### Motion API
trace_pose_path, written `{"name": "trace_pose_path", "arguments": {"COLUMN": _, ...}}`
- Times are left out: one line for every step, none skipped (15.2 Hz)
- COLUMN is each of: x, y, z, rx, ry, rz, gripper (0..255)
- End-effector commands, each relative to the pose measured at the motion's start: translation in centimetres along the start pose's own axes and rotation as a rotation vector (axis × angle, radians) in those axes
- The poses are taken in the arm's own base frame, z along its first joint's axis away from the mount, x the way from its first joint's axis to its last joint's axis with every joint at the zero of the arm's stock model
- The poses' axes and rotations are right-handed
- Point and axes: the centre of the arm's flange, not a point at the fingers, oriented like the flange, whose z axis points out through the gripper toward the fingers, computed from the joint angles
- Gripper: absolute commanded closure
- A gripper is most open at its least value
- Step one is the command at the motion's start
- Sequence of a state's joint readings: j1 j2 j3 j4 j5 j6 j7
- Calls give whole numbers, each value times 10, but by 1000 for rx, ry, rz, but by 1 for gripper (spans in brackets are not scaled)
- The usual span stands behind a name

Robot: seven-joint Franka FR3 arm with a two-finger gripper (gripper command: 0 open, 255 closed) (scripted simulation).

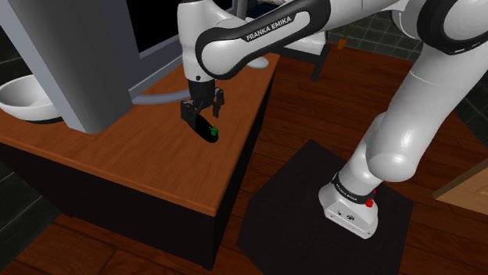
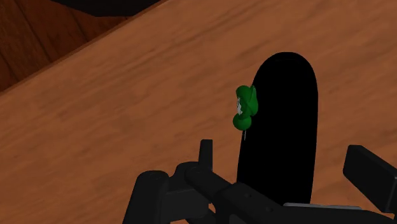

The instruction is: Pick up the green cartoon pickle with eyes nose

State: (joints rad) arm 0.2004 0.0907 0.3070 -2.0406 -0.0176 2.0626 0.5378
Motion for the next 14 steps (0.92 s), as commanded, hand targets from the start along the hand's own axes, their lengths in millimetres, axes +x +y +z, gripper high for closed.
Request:
{"name": "trace_pose_path", "arguments": {"x": 2, "y": -2, "z": 10, "rx": 0, "ry": 1, "rz": 0, "gripper": 0}}
{"name": "trace_pose_path", "arguments": {"x": 2, "y": -2, "z": 16, "rx": 0, "ry": 1, "rz": 0, "gripper": 0}}
{"name": "trace_pose_path", "arguments": {"x": 3, "y": -3, "z": 21, "rx": 0, "ry": 1, "rz": 0, "gripper": 0}}
{"name": "trace_pose_path", "arguments": {"x": 3, "y": -3, "z": 29, "rx": 0, "ry": 1, "rz": 0, "gripper": 0}}
{"name": "trace_pose_path", "arguments": {"x": 3, "y": -3, "z": 29, "rx": 0, "ry": 1, "rz": 0, "gripper": 0}}
{"name": "trace_pose_path", "arguments": {"x": 3, "y": -3, "z": 29, "rx": 0, "ry": 1, "rz": 0, "gripper": 0}}
{"name": "trace_pose_path", "arguments": {"x": 3, "y": -3, "z": 29, "rx": 0, "ry": 1, "rz": 0, "gripper": 255}}
{"name": "trace_pose_path", "arguments": {"x": 3, "y": -3, "z": 29, "rx": 0, "ry": 1, "rz": 0, "gripper": 255}}
{"name": "trace_pose_path", "arguments": {"x": 3, "y": -3, "z": 29, "rx": 0, "ry": 1, "rz": 0, "gripper": 255}}
{"name": "trace_pose_path", "arguments": {"x": 3, "y": -3, "z": 29, "rx": 0, "ry": 1, "rz": 0, "gripper": 255}}
{"name": "trace_pose_path", "arguments": {"x": 3, "y": -3, "z": 29, "rx": 0, "ry": 1, "rz": 0, "gripper": 255}}
{"name": "trace_pose_path", "arguments": {"x": 3, "y": -3, "z": 29, "rx": 0, "ry": 1, "rz": 0, "gripper": 255}}
{"name": "trace_pose_path", "arguments": {"x": 3, "y": -3, "z": 29, "rx": 0, "ry": 1, "rz": 0, "gripper": 255}}
{"name": "trace_pose_path", "arguments": {"x": 3, "y": -3, "z": 29, "rx": 0, "ry": 1, "rz": 0, "gripper": 255}}
